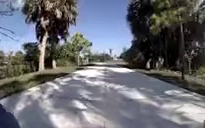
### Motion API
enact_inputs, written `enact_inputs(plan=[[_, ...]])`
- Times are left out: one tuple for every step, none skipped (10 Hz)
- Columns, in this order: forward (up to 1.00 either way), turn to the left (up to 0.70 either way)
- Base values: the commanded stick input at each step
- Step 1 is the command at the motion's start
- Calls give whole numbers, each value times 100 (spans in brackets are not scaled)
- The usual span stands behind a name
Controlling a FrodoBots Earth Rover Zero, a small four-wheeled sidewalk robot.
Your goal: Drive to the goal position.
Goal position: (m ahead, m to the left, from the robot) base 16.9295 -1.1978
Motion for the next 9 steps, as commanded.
enact_inputs(plan=[[70,0],[70,0],[70,0],[70,0],[70,0],[70,0],[70,0],[70,0],[70,0]])
